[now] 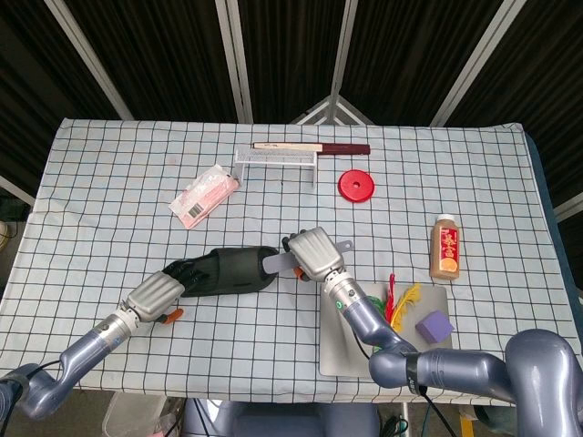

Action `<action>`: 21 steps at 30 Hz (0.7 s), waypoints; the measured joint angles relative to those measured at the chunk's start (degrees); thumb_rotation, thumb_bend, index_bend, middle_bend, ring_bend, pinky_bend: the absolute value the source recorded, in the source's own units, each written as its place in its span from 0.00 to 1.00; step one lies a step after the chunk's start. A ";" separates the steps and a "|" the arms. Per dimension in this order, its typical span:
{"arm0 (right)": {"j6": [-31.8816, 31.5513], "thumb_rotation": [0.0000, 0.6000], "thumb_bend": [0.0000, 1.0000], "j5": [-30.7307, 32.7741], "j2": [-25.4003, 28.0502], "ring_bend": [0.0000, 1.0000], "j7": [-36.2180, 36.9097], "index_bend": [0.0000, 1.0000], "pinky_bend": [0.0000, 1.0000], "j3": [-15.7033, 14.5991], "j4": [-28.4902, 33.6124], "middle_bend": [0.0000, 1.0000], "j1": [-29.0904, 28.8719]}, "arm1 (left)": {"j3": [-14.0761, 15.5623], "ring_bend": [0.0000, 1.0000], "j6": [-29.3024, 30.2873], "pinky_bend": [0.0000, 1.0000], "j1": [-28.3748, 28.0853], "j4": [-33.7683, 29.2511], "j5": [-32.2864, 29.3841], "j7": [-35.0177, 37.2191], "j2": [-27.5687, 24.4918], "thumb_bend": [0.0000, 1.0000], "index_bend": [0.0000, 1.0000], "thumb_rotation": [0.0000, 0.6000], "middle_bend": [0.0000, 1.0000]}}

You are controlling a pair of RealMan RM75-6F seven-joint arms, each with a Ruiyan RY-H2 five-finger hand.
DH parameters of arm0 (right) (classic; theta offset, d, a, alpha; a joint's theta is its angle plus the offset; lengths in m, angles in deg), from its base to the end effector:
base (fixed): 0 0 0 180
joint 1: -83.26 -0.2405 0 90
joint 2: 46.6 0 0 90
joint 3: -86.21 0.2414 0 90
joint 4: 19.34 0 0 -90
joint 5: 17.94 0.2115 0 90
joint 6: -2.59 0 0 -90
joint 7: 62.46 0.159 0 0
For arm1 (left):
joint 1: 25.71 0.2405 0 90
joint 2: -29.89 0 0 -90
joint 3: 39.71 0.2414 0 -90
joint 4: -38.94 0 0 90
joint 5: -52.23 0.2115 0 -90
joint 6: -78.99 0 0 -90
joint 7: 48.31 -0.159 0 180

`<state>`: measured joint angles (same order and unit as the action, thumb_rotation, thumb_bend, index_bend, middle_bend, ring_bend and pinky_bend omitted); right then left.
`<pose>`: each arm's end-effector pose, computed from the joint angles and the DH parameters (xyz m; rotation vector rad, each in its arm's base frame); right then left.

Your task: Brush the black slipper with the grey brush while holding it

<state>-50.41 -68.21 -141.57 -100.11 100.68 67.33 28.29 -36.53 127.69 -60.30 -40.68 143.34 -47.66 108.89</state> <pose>-0.0420 -0.3562 -0.0559 2.0055 -0.8042 0.9003 -0.2314 0.2834 -0.0150 -2.2089 -0.9233 -0.6831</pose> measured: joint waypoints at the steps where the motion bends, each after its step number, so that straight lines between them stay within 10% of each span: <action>1: -0.14 1.00 0.69 0.07 -0.18 0.47 0.12 0.69 0.58 0.04 0.00 0.60 -0.09 | 0.08 0.00 -0.30 0.00 -0.13 0.03 -0.15 -0.01 -0.05 0.55 0.03 1.00 0.13; 21: -4.83 1.00 0.71 3.31 -6.93 0.47 -4.55 0.69 0.58 0.02 0.63 0.60 -3.47 | 0.10 0.00 -1.50 0.00 -3.13 1.50 -0.85 1.49 1.30 0.55 0.03 1.00 0.13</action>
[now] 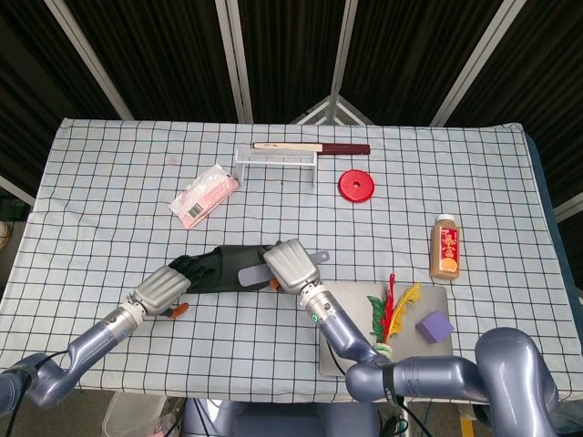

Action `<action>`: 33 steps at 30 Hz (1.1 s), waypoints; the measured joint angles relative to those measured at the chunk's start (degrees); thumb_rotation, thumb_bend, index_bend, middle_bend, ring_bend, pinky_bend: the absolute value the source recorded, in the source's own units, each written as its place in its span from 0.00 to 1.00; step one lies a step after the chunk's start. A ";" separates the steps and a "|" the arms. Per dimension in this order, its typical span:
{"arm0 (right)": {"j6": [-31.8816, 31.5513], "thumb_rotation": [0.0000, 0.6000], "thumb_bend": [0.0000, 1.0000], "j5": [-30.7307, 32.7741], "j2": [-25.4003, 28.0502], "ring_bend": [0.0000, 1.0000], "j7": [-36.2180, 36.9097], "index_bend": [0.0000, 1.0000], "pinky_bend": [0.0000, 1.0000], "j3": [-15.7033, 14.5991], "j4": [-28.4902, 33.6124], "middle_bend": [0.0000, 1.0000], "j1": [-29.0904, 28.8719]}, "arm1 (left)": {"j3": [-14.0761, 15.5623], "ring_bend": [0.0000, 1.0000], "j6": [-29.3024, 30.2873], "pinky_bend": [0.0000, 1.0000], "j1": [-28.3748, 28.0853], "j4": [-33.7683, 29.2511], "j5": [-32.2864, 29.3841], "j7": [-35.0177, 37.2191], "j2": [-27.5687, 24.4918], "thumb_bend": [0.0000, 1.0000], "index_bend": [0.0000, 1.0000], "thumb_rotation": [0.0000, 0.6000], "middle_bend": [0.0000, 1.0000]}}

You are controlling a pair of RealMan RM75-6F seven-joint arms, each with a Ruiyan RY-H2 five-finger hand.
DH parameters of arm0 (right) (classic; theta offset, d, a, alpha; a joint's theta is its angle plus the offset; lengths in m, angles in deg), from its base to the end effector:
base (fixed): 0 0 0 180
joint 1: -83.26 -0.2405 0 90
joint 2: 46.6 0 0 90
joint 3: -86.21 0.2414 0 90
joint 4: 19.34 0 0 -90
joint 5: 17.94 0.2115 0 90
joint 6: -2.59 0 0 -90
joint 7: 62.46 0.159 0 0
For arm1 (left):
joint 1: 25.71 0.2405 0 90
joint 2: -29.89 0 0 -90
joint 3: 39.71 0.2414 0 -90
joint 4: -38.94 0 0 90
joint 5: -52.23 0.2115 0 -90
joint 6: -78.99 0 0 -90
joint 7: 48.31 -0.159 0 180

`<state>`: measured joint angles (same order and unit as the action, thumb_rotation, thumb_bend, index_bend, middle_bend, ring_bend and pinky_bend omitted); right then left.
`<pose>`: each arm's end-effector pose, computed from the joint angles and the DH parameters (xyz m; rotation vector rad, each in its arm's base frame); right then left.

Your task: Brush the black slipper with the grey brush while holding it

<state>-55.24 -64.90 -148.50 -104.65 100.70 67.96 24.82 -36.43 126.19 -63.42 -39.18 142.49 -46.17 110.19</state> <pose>-0.0067 -0.3322 -0.0832 2.0255 -0.8112 0.9427 -0.2214 0.2957 -0.0222 -2.2348 -0.9193 -0.6863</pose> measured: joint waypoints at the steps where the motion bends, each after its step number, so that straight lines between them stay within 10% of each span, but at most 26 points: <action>1: -0.08 1.00 0.71 0.18 -0.34 0.47 -0.15 0.69 0.58 0.01 -0.31 0.60 -0.17 | 0.03 0.00 -0.03 0.00 -0.09 -0.03 0.02 0.05 0.03 0.55 0.03 1.00 0.13; 33: -2.09 1.00 0.72 1.61 -4.52 0.47 -2.54 0.69 0.58 0.85 -9.92 0.60 -1.01 | 1.25 0.00 -0.59 0.00 -1.63 -1.31 -1.26 -1.33 0.91 0.55 0.02 1.00 0.12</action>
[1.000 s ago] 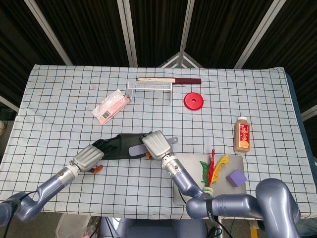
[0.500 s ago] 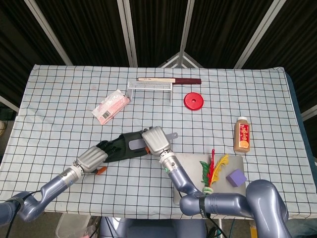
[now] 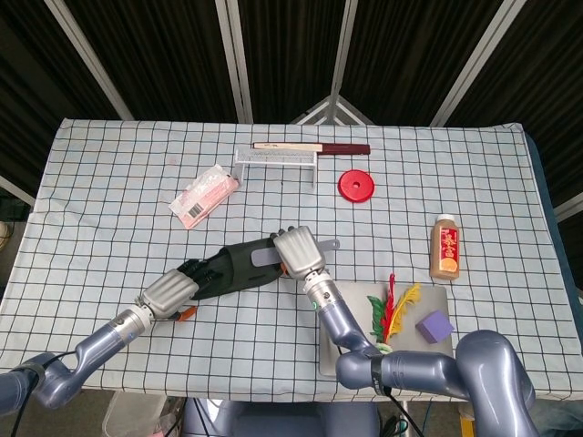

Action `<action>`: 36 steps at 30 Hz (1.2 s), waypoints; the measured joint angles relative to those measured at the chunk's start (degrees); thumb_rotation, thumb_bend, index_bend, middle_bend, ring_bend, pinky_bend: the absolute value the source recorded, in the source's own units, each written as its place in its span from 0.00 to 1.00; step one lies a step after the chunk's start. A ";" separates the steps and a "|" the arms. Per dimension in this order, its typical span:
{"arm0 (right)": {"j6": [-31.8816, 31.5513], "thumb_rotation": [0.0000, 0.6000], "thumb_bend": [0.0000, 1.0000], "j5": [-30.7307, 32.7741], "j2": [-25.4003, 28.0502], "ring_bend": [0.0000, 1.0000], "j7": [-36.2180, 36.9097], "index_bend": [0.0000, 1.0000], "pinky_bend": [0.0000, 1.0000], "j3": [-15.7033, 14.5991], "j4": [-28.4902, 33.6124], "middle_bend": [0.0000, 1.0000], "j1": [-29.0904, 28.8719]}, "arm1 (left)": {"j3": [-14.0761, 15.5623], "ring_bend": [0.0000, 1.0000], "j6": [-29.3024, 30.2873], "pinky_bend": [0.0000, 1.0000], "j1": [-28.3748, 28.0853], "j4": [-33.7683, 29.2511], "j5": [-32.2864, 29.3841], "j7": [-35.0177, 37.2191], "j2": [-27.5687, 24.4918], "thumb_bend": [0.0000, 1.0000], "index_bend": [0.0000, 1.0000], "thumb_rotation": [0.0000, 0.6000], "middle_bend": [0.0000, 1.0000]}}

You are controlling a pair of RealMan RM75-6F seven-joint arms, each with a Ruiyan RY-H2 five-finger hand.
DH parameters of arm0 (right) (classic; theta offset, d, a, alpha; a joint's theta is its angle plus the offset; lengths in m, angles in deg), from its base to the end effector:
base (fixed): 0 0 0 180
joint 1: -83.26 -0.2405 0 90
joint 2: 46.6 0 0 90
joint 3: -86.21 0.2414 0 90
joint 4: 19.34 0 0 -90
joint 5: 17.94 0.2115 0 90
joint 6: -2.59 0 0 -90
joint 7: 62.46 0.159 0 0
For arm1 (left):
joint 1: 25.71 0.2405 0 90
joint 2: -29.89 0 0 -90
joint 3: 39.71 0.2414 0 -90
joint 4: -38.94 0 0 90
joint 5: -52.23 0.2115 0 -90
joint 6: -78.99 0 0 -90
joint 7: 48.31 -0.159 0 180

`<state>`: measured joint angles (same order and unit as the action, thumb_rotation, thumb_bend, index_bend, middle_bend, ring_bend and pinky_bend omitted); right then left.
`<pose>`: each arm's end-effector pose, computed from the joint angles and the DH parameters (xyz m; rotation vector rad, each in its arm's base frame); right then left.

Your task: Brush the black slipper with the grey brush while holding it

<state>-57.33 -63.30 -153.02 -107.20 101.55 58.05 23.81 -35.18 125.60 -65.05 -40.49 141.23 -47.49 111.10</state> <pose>-0.0207 -0.3578 -0.0909 1.9193 -0.7440 0.8664 -0.2119 0.2905 -0.0326 -2.2757 -0.9219 -0.6800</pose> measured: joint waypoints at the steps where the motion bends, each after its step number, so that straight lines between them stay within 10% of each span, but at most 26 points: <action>1: -0.01 1.00 0.72 -0.06 0.03 0.47 -0.01 0.69 0.58 -0.01 0.31 0.60 0.02 | 0.00 0.00 -0.02 0.00 -0.03 -0.04 -0.04 -0.15 0.04 0.55 0.02 1.00 0.12; 15: -2.15 1.00 0.72 -1.76 -1.74 0.47 -3.86 0.69 0.58 -1.88 8.15 0.60 -0.40 | -0.38 0.00 -0.05 0.00 -0.27 -1.10 -1.49 -2.55 0.44 0.55 0.02 1.00 0.12; 36: 0.85 1.00 0.72 1.12 -1.95 0.47 -2.87 0.69 0.58 0.33 0.04 0.60 -1.21 | -0.32 0.00 -0.41 0.00 -0.50 -1.34 -2.44 -3.15 0.24 0.55 0.02 1.00 0.12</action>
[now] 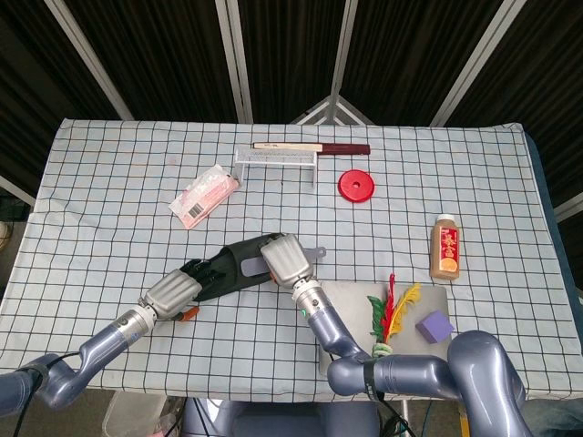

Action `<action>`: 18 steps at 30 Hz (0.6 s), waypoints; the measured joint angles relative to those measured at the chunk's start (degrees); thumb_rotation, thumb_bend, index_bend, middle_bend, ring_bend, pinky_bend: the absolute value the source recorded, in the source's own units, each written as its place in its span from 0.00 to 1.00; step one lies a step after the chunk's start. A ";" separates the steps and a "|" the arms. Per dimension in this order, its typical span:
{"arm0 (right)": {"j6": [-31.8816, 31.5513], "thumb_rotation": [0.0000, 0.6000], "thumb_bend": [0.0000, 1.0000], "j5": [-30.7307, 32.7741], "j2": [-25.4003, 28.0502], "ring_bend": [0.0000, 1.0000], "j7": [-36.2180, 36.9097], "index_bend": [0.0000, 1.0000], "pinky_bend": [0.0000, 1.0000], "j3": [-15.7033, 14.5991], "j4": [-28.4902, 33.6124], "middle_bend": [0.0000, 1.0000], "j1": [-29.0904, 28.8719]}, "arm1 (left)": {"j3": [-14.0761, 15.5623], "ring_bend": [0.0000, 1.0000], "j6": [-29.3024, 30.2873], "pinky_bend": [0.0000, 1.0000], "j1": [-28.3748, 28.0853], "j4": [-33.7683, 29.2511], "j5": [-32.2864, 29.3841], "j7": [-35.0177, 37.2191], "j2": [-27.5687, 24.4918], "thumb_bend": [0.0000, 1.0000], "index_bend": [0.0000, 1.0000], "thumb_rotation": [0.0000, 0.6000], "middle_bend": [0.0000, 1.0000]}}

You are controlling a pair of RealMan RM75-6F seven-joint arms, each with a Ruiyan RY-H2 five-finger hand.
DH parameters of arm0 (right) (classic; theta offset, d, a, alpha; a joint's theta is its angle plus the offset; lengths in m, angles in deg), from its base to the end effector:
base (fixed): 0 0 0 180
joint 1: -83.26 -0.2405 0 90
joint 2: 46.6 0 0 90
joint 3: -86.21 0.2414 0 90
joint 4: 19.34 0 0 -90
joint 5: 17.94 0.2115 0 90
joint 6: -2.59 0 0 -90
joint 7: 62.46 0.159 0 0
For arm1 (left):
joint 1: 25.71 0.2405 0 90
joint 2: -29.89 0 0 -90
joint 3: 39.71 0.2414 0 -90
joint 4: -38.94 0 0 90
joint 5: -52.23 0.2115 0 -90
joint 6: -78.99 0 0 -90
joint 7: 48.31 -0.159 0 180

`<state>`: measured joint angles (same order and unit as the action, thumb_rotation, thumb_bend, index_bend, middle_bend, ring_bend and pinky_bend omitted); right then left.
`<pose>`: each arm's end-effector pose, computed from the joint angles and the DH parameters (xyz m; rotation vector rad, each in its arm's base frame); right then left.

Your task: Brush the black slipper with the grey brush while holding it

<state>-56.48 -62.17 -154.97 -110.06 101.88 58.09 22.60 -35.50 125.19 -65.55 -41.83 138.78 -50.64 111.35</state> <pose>-0.0086 -0.3483 -0.1034 1.9673 -0.7268 0.8499 -0.2063 0.2906 -0.0352 -2.2734 -0.9097 -0.6713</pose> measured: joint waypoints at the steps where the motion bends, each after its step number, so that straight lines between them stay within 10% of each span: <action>1: 0.24 1.00 0.72 0.00 0.06 0.47 0.08 0.69 0.58 -0.12 -0.38 0.60 0.02 | -0.01 0.00 -0.05 0.00 -0.01 -0.04 -0.10 -0.16 0.00 0.55 0.02 1.00 0.12; 18: -2.06 1.00 0.72 -2.61 2.08 0.47 -0.77 0.69 0.58 -1.18 0.03 0.60 0.97 | -0.10 0.00 0.87 0.00 0.21 -2.26 -0.64 -2.58 -0.62 0.55 0.01 1.00 0.12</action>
<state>-58.54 -64.78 -152.89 -110.83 100.70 58.12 23.57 -35.59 126.06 -65.34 -44.09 138.14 -53.22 110.73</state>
